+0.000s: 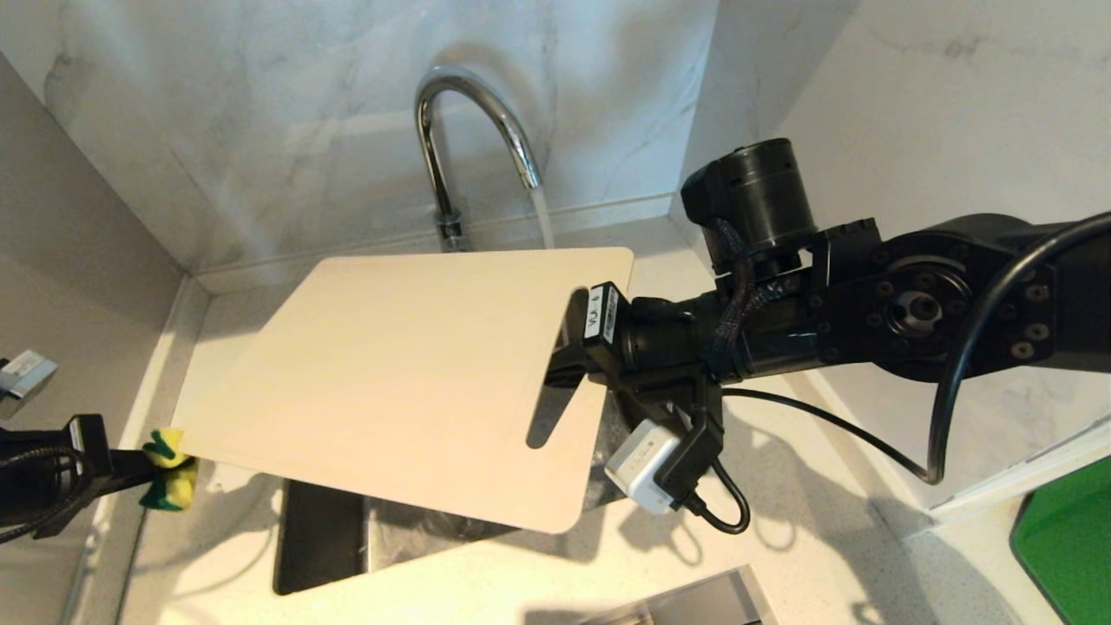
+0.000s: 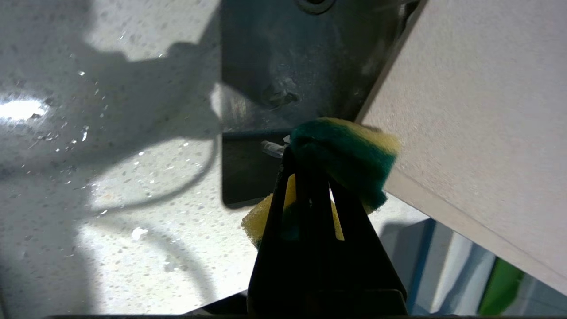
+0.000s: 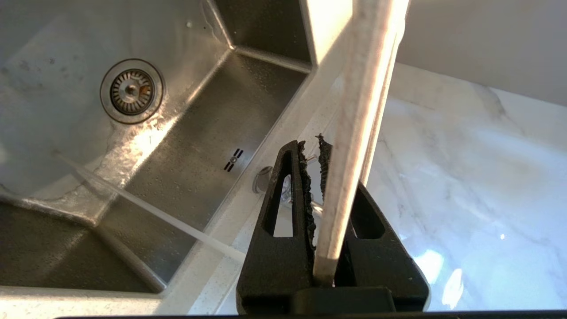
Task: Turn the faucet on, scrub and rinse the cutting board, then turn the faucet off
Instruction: Scrub the cutting board underwater
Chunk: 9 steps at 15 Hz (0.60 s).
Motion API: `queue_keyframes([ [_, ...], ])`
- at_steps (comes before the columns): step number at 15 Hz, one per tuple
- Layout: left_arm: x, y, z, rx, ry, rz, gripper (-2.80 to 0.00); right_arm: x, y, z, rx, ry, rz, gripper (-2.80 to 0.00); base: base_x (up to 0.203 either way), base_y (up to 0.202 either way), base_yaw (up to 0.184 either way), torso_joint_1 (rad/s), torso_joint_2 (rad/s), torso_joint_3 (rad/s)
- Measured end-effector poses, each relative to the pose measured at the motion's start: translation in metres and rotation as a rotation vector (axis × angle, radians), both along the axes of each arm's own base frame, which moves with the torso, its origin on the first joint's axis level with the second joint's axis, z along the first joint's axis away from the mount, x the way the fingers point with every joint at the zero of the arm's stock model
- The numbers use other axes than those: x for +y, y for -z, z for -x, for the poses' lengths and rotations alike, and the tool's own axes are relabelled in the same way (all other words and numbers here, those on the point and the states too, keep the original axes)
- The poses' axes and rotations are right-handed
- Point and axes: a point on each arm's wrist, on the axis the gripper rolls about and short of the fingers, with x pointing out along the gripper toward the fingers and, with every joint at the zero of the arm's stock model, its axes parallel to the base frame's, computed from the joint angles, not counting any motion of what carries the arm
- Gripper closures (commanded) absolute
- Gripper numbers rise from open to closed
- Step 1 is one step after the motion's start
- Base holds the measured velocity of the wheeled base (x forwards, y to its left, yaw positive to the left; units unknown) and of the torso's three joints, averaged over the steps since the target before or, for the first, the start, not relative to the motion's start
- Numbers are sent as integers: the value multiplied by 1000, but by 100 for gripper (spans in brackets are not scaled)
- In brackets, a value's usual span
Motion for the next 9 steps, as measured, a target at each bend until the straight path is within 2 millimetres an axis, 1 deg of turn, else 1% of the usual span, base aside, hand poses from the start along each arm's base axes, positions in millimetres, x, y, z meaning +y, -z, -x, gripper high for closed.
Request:
queue_keyframes([
  [3, 0, -21, -1, -44, -2, 15, 0, -2, 2, -1, 7, 7, 5, 0, 0, 0, 0, 0, 0, 0],
  [4, 1, -25, -1, -57, -4, 13, 0, -3, 2, -1, 7, 7, 5, 0, 0, 0, 0, 0, 0, 0],
  [6, 3, -28, -2, -71, -6, 15, 0, -3, 2, -1, 6, 9, 4, 0, 0, 0, 0, 0, 0, 0],
  [9, 8, -29, -1, -74, -21, 22, 0, -4, 3, 0, 10, 10, 9, 0, 0, 0, 0, 0, 0, 0],
])
